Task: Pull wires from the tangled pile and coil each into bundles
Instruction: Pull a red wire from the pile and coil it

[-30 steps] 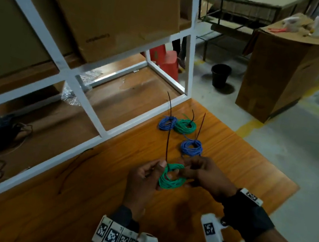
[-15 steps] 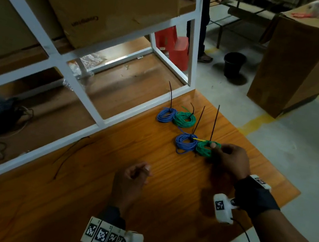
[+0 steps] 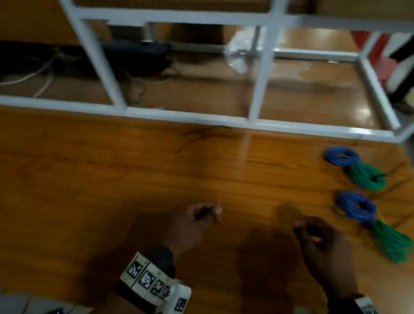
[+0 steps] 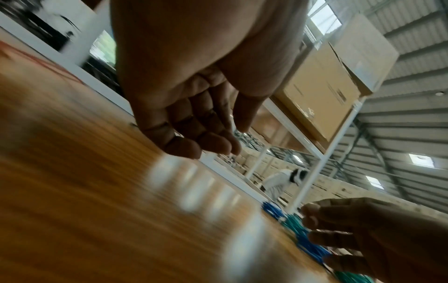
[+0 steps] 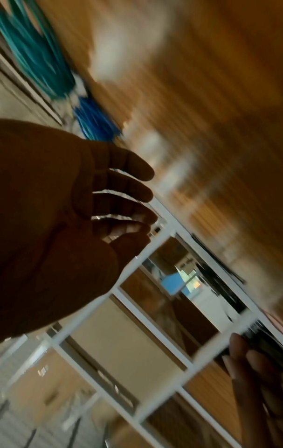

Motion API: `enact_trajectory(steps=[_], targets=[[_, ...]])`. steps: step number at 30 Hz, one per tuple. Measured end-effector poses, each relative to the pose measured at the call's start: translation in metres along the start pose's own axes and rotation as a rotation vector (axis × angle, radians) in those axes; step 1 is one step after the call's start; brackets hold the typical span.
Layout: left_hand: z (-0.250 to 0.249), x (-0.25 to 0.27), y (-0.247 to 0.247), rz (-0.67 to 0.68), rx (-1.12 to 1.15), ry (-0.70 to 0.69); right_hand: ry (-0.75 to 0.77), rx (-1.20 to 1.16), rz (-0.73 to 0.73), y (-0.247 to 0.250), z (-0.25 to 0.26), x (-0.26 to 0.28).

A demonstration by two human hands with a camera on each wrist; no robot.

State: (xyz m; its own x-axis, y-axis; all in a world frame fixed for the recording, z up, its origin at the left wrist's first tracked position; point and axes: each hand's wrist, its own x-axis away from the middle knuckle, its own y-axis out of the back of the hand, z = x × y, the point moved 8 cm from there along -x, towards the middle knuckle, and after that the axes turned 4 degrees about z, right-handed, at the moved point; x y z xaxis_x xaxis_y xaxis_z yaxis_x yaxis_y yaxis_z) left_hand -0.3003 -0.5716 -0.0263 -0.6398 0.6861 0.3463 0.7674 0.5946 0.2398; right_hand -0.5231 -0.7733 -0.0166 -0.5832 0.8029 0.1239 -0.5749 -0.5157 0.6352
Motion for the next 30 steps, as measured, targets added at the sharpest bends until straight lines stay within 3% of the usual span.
enact_trajectory(steps=[4,6,9,16,21,26,30], targets=[[0.035,0.017,0.102,-0.189,0.074,-0.051,0.174,-0.016,0.191,-0.086,0.085,0.005],[0.052,0.021,0.154,-0.220,0.056,-0.075,0.221,-0.020,0.243,-0.129,0.126,0.011],[0.068,0.034,0.232,-0.200,-0.044,-0.061,0.225,-0.031,0.315,-0.194,0.178,0.024],[0.100,0.054,0.380,-0.384,-0.176,-0.044,0.288,0.046,0.497,-0.331,0.267,0.048],[0.113,0.037,0.415,-0.304,-0.266,-0.052,0.096,0.013,0.460,-0.388,0.267,0.012],[0.118,0.029,0.418,-0.312,-0.214,-0.045,-0.230,-0.058,0.352,-0.400,0.276,-0.012],[0.114,0.025,0.409,-0.273,-0.240,-0.058,-0.398,-0.302,0.285,-0.400,0.270,-0.028]])
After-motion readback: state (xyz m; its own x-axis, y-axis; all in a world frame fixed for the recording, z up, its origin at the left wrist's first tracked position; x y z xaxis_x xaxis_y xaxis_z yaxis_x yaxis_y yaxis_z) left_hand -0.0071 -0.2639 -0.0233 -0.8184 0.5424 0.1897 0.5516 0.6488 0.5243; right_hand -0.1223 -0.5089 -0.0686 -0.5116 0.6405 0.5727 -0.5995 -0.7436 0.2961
